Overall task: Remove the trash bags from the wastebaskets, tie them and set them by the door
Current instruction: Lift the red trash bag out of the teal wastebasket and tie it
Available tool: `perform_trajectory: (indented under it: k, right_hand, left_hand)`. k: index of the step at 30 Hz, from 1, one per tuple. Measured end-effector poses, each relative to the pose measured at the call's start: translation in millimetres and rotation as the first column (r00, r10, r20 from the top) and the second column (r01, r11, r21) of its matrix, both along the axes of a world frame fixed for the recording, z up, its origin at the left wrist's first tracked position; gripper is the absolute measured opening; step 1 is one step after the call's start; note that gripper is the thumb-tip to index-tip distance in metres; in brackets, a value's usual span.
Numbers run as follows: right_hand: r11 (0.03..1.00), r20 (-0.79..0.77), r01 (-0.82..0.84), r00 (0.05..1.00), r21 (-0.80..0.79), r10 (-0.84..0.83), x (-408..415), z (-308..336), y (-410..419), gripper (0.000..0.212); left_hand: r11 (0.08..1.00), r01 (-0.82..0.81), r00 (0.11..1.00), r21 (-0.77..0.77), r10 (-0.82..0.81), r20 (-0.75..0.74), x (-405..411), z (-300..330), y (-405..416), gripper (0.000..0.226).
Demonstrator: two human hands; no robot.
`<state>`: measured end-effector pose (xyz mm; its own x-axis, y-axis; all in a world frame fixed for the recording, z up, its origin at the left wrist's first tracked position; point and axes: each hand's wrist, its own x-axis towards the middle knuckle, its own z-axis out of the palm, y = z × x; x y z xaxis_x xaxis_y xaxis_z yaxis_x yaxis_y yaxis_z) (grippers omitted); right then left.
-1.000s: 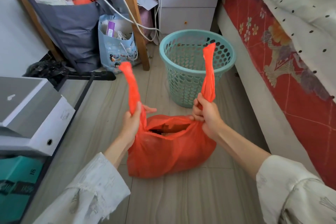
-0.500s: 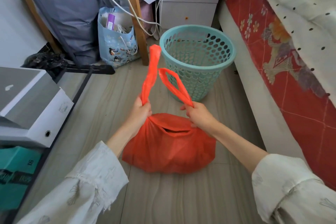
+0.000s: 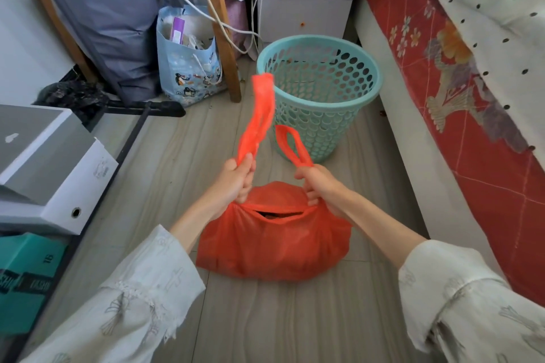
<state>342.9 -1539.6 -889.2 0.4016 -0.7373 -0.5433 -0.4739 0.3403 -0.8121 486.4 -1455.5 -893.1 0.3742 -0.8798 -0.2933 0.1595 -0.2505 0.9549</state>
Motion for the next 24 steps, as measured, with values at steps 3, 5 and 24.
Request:
perform_trajectory:
  k: [3, 5, 24]
  right_hand:
    - [0.989, 0.056, -0.146, 0.988, 0.036, 0.144, -3.6, 6.9, 2.2, 0.027]
    - [0.962, 0.021, -0.269, 0.963, -0.057, 0.270, -1.8, 10.6, 6.9, 0.033]
    - [0.781, -0.327, -0.502, 0.858, -0.371, 0.397, -2.3, 12.7, -6.6, 0.034]
  left_hand:
    - [0.979, 0.135, 0.960, 0.154, -0.168, 0.223, -7.6, -3.4, -2.3, 0.035]
    - [0.954, 0.204, 0.807, 0.220, -0.291, 0.514, -9.7, -0.2, -2.1, 0.033]
    - [0.946, 0.241, 0.933, 0.218, -0.165, -0.319, 15.9, -8.0, 9.9, 0.023]
